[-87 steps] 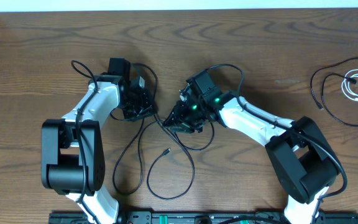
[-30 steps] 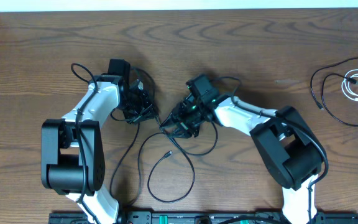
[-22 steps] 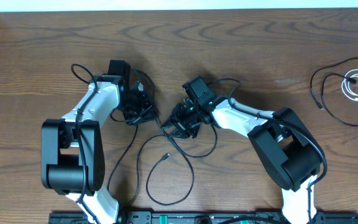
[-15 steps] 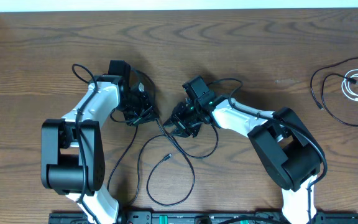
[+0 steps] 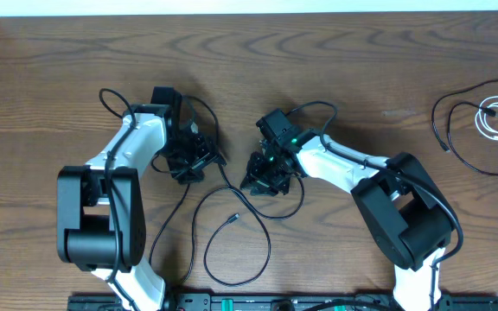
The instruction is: Untangle cables
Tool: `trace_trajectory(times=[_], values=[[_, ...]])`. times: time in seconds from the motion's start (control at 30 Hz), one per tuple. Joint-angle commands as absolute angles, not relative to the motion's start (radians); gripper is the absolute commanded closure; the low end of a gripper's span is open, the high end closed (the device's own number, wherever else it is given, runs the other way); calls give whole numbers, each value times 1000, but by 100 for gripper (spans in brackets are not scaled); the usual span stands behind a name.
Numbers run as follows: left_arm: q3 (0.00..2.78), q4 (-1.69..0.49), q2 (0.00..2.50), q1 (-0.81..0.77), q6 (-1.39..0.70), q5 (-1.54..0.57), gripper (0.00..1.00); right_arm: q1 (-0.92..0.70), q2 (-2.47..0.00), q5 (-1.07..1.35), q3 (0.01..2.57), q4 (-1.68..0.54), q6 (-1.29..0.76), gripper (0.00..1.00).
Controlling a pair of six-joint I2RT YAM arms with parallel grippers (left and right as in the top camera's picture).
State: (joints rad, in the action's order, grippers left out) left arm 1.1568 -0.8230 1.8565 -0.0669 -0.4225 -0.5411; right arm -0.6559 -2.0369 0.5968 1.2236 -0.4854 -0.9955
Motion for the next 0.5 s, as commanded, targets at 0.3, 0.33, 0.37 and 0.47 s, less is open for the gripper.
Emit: trace_trajectory(times=[0.3,0.33,0.37,0.47], values=[[1214,-982,1657,-173,-566,-373,41,-576,-2055,428,1210,-526,-834,53],[1207,-983,1658,-190,-586,-372,41,-566,-2055,448,1210,-523,-807,54],[1194,-983,1661,-212,-620,-372,41,-553,-2054,482,1212,-522,-770,56],[1158,-976,1670,-270,-765,-330,41,-516,-2048,570,1228,-525,-672,55]])
